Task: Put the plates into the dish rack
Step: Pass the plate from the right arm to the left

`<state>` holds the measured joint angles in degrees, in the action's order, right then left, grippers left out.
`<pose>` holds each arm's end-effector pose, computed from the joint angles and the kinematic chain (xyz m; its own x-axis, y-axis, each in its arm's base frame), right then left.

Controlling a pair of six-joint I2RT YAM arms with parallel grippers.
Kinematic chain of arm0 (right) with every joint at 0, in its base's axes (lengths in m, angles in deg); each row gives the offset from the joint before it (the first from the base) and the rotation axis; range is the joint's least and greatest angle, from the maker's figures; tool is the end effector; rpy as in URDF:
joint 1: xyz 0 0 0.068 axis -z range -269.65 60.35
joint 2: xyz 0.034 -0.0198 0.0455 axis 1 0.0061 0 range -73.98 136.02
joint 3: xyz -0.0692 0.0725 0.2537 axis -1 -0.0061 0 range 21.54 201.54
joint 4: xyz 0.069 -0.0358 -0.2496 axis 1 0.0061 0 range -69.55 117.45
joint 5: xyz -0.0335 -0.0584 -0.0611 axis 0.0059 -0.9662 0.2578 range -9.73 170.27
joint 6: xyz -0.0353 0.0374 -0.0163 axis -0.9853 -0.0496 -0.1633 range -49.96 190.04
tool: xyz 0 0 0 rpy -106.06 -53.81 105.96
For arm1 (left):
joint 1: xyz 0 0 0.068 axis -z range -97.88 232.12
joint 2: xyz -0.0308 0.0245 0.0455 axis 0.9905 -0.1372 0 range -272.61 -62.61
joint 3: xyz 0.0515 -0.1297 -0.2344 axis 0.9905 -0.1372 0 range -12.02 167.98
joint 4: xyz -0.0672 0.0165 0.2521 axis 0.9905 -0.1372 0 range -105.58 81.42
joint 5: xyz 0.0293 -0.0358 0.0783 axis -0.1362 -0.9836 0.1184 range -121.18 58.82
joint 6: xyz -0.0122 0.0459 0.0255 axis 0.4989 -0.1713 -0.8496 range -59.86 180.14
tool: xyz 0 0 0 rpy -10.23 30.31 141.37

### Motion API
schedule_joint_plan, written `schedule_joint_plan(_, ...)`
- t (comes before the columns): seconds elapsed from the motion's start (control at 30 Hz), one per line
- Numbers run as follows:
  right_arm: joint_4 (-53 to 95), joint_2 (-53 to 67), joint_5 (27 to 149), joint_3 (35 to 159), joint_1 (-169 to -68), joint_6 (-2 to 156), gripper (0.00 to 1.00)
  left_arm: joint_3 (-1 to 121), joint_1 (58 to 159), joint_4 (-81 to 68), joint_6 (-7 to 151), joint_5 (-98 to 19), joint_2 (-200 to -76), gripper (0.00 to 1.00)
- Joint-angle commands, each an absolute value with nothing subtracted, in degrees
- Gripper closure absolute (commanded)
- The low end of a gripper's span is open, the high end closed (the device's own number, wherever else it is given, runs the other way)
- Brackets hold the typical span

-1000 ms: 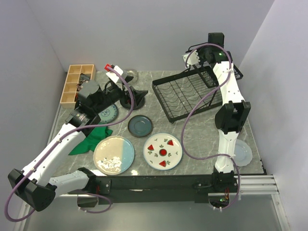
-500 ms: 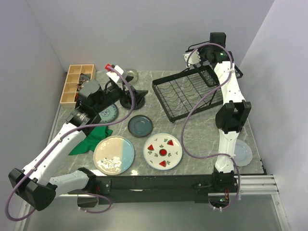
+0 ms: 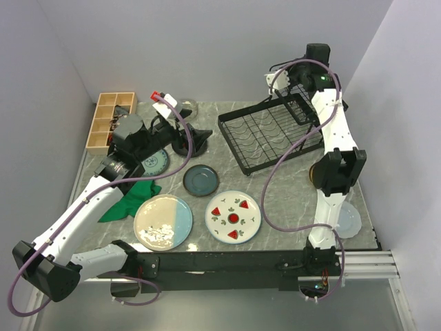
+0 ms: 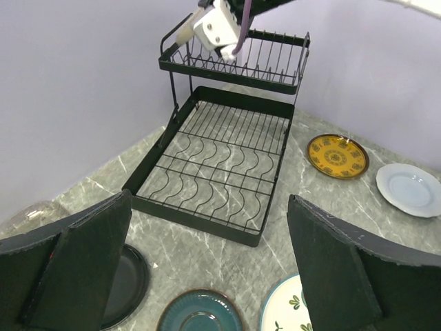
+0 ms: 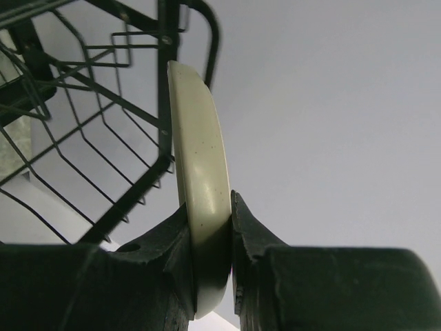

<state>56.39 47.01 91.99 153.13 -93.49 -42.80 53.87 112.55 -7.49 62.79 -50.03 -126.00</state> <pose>0.4824 0.0397 0.3973 0.3950 -0.8779 0.2707 -0.2969 -0.4008 -0.8667 0.2109 -0.1374 0.4268 0.0187 -0.0619 -0.9979 0.7592 0.6504 -0.0261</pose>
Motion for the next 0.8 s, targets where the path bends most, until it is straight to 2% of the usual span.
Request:
schedule_joint_plan(0.0, 50.2, 37.9, 94.4, 153.6, -93.3, -40.6, 1.00, 54.9, 112.1, -4.7, 63.7, -52.9, -126.1, 0.01)
schedule_joint_plan(0.2, 50.9, 29.5, 95.6, 147.8, -93.6, -34.5, 1.00, 52.3, 110.9, -0.1, 66.5, -58.1, -126.2, 0.01)
schedule_joint_plan(0.37, 60.9, 17.0, 101.5, 146.3, -94.1, -17.3, 1.00, 52.9, 110.0, 1.6, 69.0, -68.4, -127.8, 0.00)
schedule_joint_plan(0.5, 69.3, 5.8, 109.1, 137.0, -94.1, -8.5, 1.00, 56.3, 110.9, 1.5, 73.4, -73.2, -131.7, 0.01)
schedule_joint_plan(0.77, 86.9, -10.5, 126.2, 121.4, -94.5, 3.2, 1.00, 75.6, 129.6, -20.2, 58.5, -56.4, -140.1, 0.01)
